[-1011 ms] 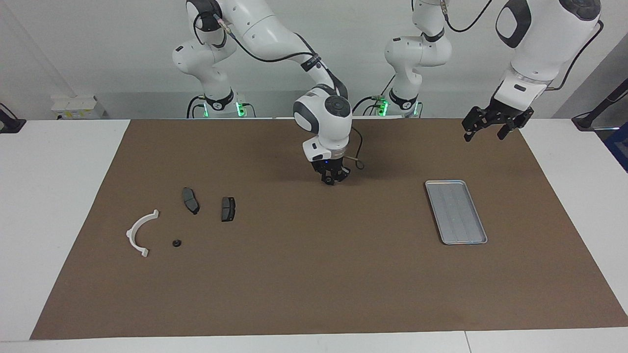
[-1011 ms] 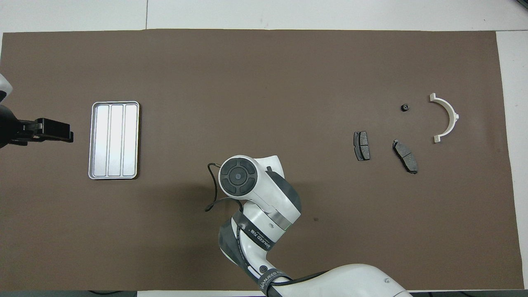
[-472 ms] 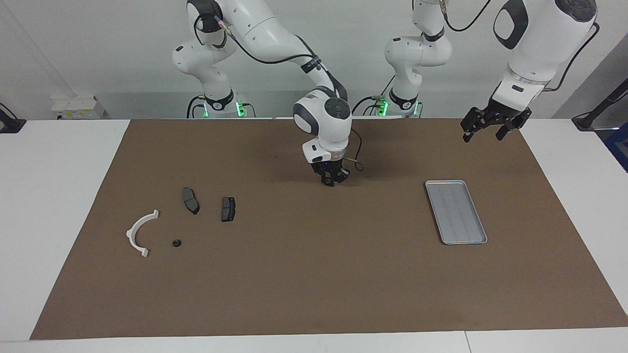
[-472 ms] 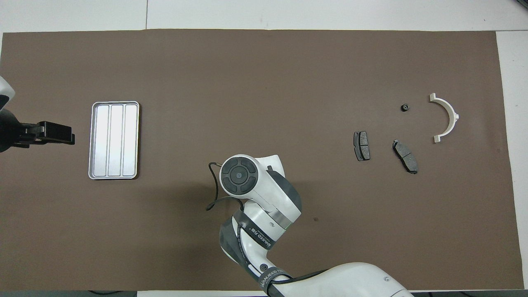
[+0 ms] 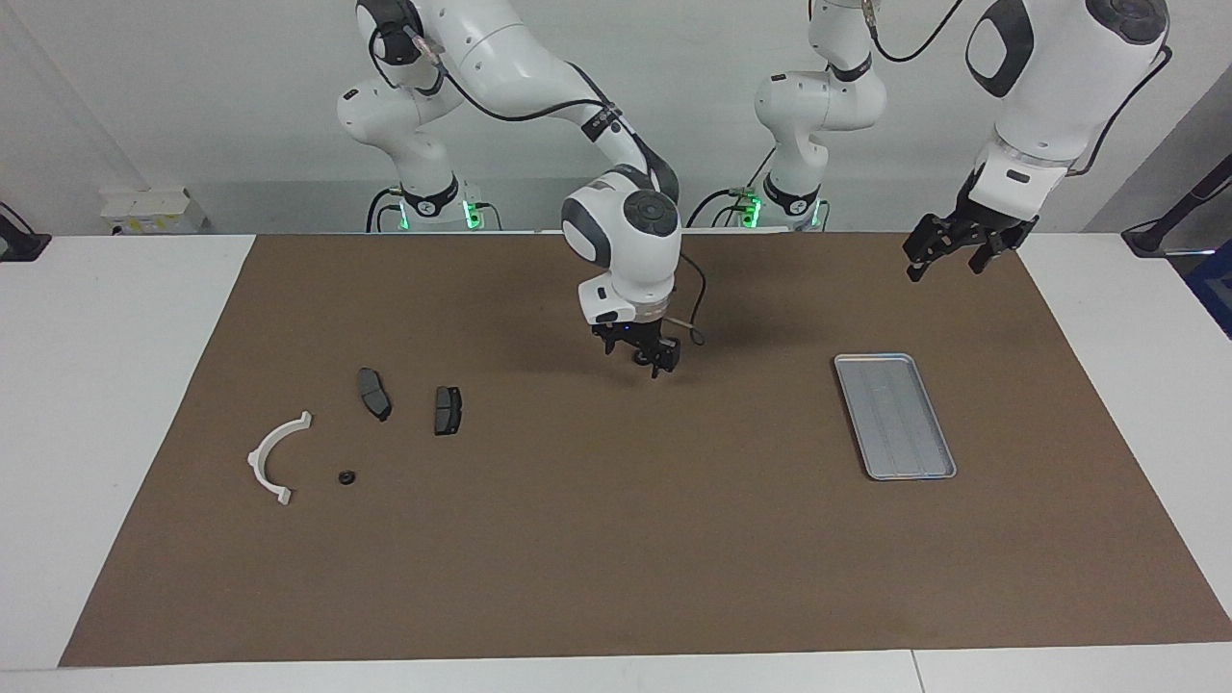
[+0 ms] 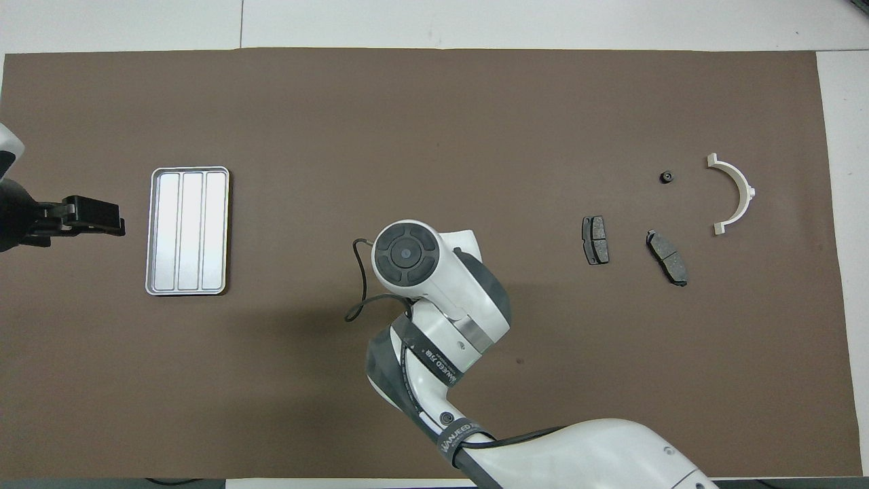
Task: Pick bearing gear from pile to tray
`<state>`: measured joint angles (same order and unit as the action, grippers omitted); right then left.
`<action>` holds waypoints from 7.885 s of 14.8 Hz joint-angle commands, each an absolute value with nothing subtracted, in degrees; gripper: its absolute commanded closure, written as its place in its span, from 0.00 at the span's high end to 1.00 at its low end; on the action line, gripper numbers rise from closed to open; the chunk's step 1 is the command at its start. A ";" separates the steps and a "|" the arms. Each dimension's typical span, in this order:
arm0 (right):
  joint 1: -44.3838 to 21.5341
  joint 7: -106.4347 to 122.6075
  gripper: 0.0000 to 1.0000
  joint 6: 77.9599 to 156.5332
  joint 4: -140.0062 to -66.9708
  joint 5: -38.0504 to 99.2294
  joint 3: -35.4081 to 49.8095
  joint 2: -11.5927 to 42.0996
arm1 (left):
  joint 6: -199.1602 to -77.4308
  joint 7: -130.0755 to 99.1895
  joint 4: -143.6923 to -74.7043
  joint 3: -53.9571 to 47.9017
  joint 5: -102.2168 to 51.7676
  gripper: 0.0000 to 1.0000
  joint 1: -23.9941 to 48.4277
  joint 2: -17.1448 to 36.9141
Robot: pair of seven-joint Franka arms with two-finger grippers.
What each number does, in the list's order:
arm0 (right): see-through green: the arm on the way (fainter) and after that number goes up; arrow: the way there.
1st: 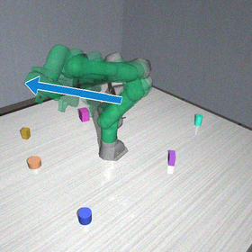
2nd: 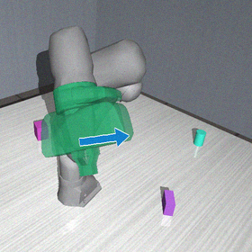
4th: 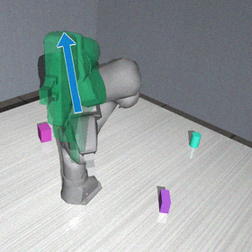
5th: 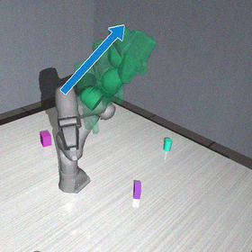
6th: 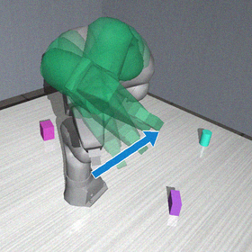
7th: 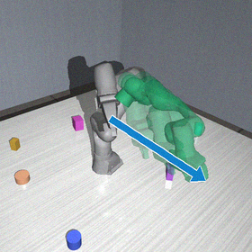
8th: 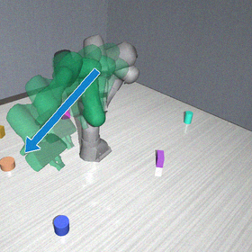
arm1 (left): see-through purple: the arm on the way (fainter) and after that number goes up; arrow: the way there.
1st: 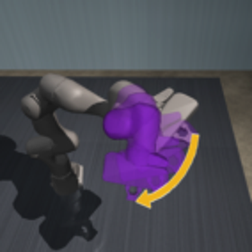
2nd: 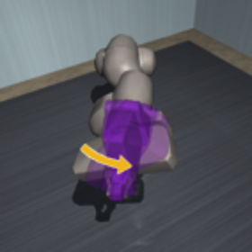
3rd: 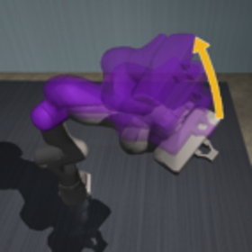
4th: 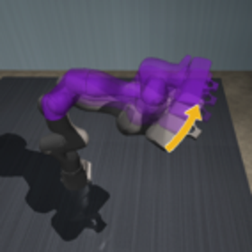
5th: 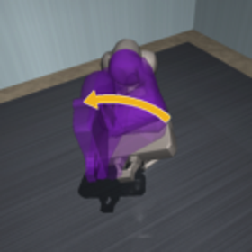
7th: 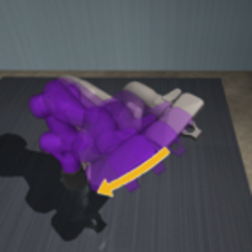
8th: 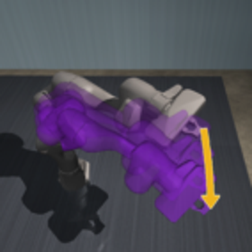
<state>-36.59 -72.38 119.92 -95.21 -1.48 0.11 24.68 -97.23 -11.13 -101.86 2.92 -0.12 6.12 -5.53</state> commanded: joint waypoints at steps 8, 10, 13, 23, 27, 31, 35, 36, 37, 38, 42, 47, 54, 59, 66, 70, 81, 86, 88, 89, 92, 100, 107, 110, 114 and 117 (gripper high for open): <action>-16.28 -35.29 1.00 109.25 -93.43 -1.58 0.70 15.56 | -103.01 -61.90 -105.29 2.37 -0.97 1.00 21.50 -6.94; -11.89 -29.03 1.00 109.51 -94.04 -1.58 0.62 15.56 | -104.67 -76.13 -105.29 2.46 -2.02 1.00 26.96 -6.33; -5.99 -26.81 1.00 109.51 -94.66 -1.76 0.53 16.17 | -105.99 -92.85 -107.13 2.46 -1.93 1.00 33.73 -5.80; 0.44 -19.42 1.00 120.23 -98.08 -5.53 0.44 21.26 | -121.01 -113.99 -116.01 2.46 -1.58 1.00 46.67 0.34; 1.84 -19.42 0.95 125.14 -97.74 -5.54 0.44 25.39 | -125.59 -114.17 -120.23 2.55 -1.06 1.00 47.46 0.35; 2.20 -19.86 0.95 126.91 -96.33 -7.12 0.44 28.65 | -127.52 -114.52 -120.50 2.55 0.44 1.00 47.90 4.48; 2.20 -19.95 0.95 130.07 -96.33 -7.29 0.44 30.32 | -131.03 -114.61 -120.50 2.55 0.61 1.00 47.99 7.99; 2.28 -19.95 0.94 130.43 -96.33 -7.29 0.44 30.76 | -132.18 -114.61 -120.50 2.55 0.62 1.00 47.99 9.04; 2.29 -19.95 0.93 130.69 -96.33 -7.29 0.44 31.02 | -133.06 -114.52 -120.24 2.64 1.31 1.00 47.81 10.18; 2.29 -19.95 0.93 131.39 -96.33 -7.29 0.44 31.29 | -134.02 -114.52 -120.23 2.64 2.01 1.00 47.29 11.24; 3.07 -19.95 0.88 131.66 -96.59 -6.86 0.53 31.29 | -135.78 -114.17 -120.32 2.99 2.37 1.00 46.58 12.39; 3.78 -20.13 0.81 131.31 -96.77 -6.07 0.62 31.29 | -137.55 -114.08 -120.24 2.99 3.25 0.99 45.53 13.36; 3.60 -20.30 0.71 130.78 -97.03 -3.87 0.62 31.29 | -138.16 -114.52 -120.59 2.99 4.13 0.99 46.14 14.59; 3.34 -20.39 0.34 130.78 -97.12 -3.69 0.62 31.29 | -138.25 -116.10 -121.29 2.99 4.13 0.99 47.28 14.68; 3.08 -21.45 0.00 130.61 -97.21 -3.69 0.62 31.29 | -139.74 -116.54 -121.81 2.99 4.22 0.98 48.43 15.73; 2.81 -21.36 0.00 130.17 -97.03 -3.78 0.62 31.20 | -140.01 -116.54 -122.43 2.99 4.39 0.97 48.34 15.73; 2.37 -18.90 0.00 115.60 -94.40 -4.83 1.23 23.30 | -140.27 -116.19 -122.96 2.99 4.92 0.46 48.25 15.64; 0.97 -18.11 0.00 103.90 -88.95 -5.01 2.20 19.52 | -140.19 -115.67 -122.26 2.99 6.50 0.23 47.64 15.73; 0.18 -18.11 0.00 102.14 -88.94 -5.01 2.20 17.41 | -139.57 -114.79 -120.95 2.99 6.50 0.23 47.20 15.91; 0.18 -18.11 0.00 101.17 -88.86 -5.01 2.28 16.71 | -139.48 -114.26 -120.50 2.99 6.50 0.23 46.85 16.00; 0.09 -18.11 0.00 100.28 -88.95 -4.92 2.46 15.65 | -138.09 -112.33 -118.92 3.08 6.50 0.23 46.32 16.26; 0.09 -18.11 0.00 99.67 -88.86 -4.92 2.46 15.12 | -127.11 -100.84 -115.40 2.99 6.50 0.23 40.79 9.95; -4.56 -25.02 0.00 98.26 -88.07 -3.87 2.55 14.50 | -113.92 -69.85 -114.09 3.08 6.50 0.23 28.77 0.98; -9.74 -35.03 0.00 98.44 -87.80 -3.60 2.81 14.50 | -113.03 -46.14 -113.64 3.08 6.24 0.23 20.42 -1.66; -16.15 -52.61 0.00 101.59 -87.89 -0.18 4.13 14.59 | -112.24 -14.84 -113.55 3.25 5.71 0.23 8.82 -2.90; -22.30 -61.67 0.00 104.93 -87.89 1.39 4.13 15.47 | -111.36 3.82 -114.43 3.25 5.28 0.24 1.25 -3.60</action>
<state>-19.76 -56.47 102.75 -88.07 -0.51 4.14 14.97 -112.75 -6.51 -113.62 4.08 5.60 5.13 -2.18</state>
